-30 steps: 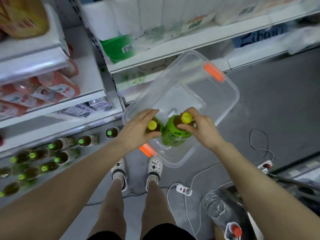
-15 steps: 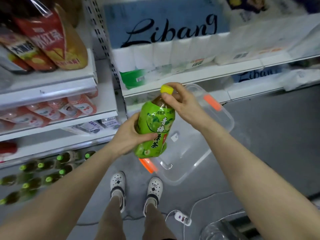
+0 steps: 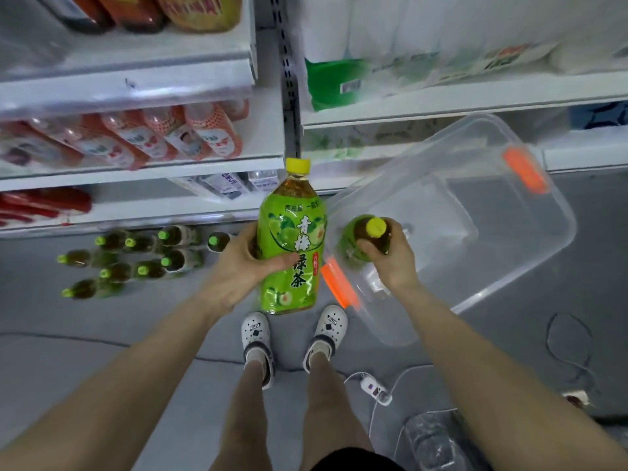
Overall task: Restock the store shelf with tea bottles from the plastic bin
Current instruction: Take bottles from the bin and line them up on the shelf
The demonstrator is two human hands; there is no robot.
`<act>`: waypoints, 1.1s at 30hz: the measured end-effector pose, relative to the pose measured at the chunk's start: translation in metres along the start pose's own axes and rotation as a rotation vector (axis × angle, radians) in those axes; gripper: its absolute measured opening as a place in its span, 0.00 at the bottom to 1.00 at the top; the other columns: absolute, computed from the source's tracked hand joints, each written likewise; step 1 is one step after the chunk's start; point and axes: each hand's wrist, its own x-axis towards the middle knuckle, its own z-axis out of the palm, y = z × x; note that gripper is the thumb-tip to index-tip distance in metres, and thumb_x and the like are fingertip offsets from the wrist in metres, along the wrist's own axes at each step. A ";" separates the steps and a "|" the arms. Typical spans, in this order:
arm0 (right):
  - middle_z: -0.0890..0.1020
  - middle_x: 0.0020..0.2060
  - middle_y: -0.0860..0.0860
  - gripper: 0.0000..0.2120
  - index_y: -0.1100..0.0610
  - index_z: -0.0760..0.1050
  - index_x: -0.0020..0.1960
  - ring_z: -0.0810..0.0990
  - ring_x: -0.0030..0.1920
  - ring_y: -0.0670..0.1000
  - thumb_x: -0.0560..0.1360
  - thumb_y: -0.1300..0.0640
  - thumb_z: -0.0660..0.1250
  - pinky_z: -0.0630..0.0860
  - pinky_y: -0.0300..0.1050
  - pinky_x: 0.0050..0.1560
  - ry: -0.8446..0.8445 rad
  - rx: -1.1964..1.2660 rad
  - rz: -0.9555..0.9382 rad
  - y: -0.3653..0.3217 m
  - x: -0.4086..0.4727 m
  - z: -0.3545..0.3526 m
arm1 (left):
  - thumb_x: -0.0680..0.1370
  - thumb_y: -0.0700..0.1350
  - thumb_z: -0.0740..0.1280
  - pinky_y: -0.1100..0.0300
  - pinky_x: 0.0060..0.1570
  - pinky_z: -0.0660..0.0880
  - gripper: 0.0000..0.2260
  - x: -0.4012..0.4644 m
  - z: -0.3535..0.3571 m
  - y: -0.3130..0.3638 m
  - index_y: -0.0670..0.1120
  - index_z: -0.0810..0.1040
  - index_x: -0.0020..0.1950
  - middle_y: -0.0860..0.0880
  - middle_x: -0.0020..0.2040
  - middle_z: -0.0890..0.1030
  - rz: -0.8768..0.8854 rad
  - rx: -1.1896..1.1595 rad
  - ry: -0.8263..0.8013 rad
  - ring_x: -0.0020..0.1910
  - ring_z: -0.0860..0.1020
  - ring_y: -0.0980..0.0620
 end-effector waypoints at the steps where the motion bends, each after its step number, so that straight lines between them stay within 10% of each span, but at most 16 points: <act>1: 0.77 0.58 0.52 0.27 0.55 0.68 0.68 0.76 0.56 0.53 0.72 0.49 0.72 0.69 0.42 0.55 0.028 0.021 0.014 0.000 0.007 -0.003 | 0.63 0.46 0.80 0.68 0.45 0.78 0.26 0.002 -0.001 -0.003 0.52 0.76 0.58 0.53 0.52 0.85 -0.005 -0.001 0.004 0.50 0.83 0.57; 7: 0.73 0.61 0.58 0.40 0.58 0.64 0.67 0.76 0.59 0.56 0.63 0.47 0.79 0.74 0.49 0.61 0.130 -0.004 0.056 0.010 0.040 -0.011 | 0.60 0.52 0.80 0.65 0.48 0.79 0.32 0.017 -0.001 -0.015 0.49 0.76 0.61 0.53 0.53 0.85 -0.021 -0.046 0.034 0.52 0.83 0.55; 19: 0.71 0.58 0.57 0.34 0.58 0.64 0.65 0.74 0.57 0.57 0.68 0.48 0.77 0.72 0.51 0.59 0.250 -0.142 -0.047 -0.024 -0.020 -0.034 | 0.56 0.52 0.82 0.48 0.58 0.78 0.35 -0.011 -0.018 0.001 0.48 0.77 0.60 0.50 0.54 0.85 -0.040 -0.107 0.076 0.52 0.83 0.50; 26: 0.75 0.57 0.54 0.35 0.54 0.67 0.65 0.75 0.57 0.54 0.65 0.42 0.76 0.74 0.57 0.59 0.413 -0.138 -0.286 -0.102 -0.112 -0.061 | 0.69 0.43 0.77 0.49 0.59 0.77 0.23 -0.069 -0.066 0.033 0.47 0.75 0.62 0.50 0.54 0.83 0.104 -0.098 0.040 0.52 0.82 0.52; 33: 0.80 0.56 0.47 0.30 0.45 0.68 0.61 0.79 0.57 0.51 0.65 0.41 0.76 0.76 0.58 0.57 0.440 -0.066 -0.546 -0.216 -0.210 -0.040 | 0.57 0.53 0.82 0.51 0.57 0.78 0.37 -0.157 -0.156 0.061 0.47 0.75 0.63 0.51 0.54 0.84 0.322 -0.078 0.055 0.52 0.83 0.53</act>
